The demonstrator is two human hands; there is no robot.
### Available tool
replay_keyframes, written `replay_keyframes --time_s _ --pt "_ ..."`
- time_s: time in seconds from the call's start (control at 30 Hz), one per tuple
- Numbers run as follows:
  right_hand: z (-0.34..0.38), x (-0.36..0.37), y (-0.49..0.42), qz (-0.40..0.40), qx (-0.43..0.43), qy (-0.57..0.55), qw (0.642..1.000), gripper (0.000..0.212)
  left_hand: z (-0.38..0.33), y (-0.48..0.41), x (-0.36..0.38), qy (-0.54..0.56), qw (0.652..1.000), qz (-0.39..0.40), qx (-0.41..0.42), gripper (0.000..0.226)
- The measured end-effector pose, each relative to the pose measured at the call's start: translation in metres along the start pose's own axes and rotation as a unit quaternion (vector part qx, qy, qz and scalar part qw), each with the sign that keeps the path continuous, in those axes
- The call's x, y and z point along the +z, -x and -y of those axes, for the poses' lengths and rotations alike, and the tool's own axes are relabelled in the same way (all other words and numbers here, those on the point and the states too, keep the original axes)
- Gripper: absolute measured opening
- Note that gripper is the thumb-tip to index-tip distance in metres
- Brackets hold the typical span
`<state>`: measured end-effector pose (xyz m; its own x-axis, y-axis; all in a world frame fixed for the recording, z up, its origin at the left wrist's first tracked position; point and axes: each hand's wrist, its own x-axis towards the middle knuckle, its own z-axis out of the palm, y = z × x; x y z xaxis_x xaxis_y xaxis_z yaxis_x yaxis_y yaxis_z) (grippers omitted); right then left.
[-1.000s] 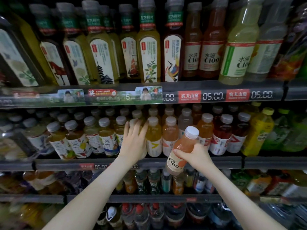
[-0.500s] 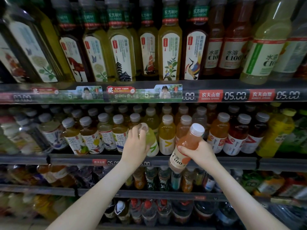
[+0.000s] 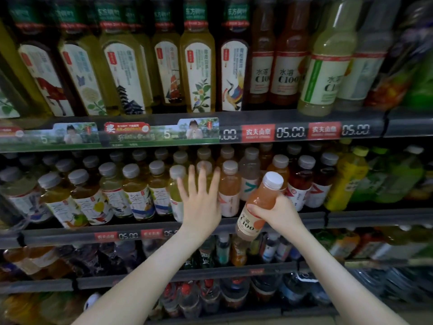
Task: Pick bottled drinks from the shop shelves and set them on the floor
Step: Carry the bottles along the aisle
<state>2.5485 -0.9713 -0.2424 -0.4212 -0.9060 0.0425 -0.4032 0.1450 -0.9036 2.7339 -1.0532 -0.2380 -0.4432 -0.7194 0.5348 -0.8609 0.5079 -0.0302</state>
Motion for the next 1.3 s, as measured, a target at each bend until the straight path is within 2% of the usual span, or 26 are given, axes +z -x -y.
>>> replay_keyframes --time_s 0.1,0.17,0.37,0.53,0.63,0.73,0.8,1.07,1.23,1.3 --pt "-0.01 -0.02 0.002 -0.021 0.011 0.005 1.0 0.037 -0.04 -0.011 0.002 0.04 0.992 -0.035 0.115 0.079" --pt "-0.017 -0.033 0.004 -0.032 0.02 0.024 0.999 0.035 -0.061 -0.022 0.005 0.05 0.989 -0.015 0.14 0.077" --pt "-0.027 -0.073 0.012 -0.055 0.025 0.032 0.998 0.033 -0.11 -0.072 0.02 0.109 0.975 0.116 0.156 0.076" --pt "-0.041 -0.1 0.016 -0.063 0.022 0.001 0.998 0.037 -0.13 -0.102 0.029 0.258 0.944 0.191 0.071 0.073" --pt "-0.047 -0.11 0.021 -0.064 0.022 -0.002 0.998 0.034 -0.139 -0.104 0.025 0.227 0.961 0.15 0.049 0.063" --pt "-0.049 -0.116 0.022 -0.062 0.023 0.009 0.998 0.035 -0.151 -0.084 0.016 0.168 0.977 0.071 0.107 0.051" --pt "-0.051 -0.12 0.021 -0.071 0.023 0.006 0.997 0.037 -0.154 -0.059 0.014 0.177 0.974 0.041 0.137 0.046" --pt "-0.054 -0.127 0.007 -0.098 0.008 -0.013 0.995 0.029 -0.123 -0.003 0.01 0.27 0.961 0.038 0.043 0.039" --pt "-0.045 -0.112 -0.011 -0.102 -0.008 -0.029 0.994 0.027 -0.11 -0.017 0.004 0.267 0.962 0.05 -0.018 0.043" --pt "-0.041 -0.105 -0.016 -0.094 -0.017 -0.028 0.995 0.027 -0.109 -0.035 0.003 0.23 0.971 0.066 -0.021 0.045"
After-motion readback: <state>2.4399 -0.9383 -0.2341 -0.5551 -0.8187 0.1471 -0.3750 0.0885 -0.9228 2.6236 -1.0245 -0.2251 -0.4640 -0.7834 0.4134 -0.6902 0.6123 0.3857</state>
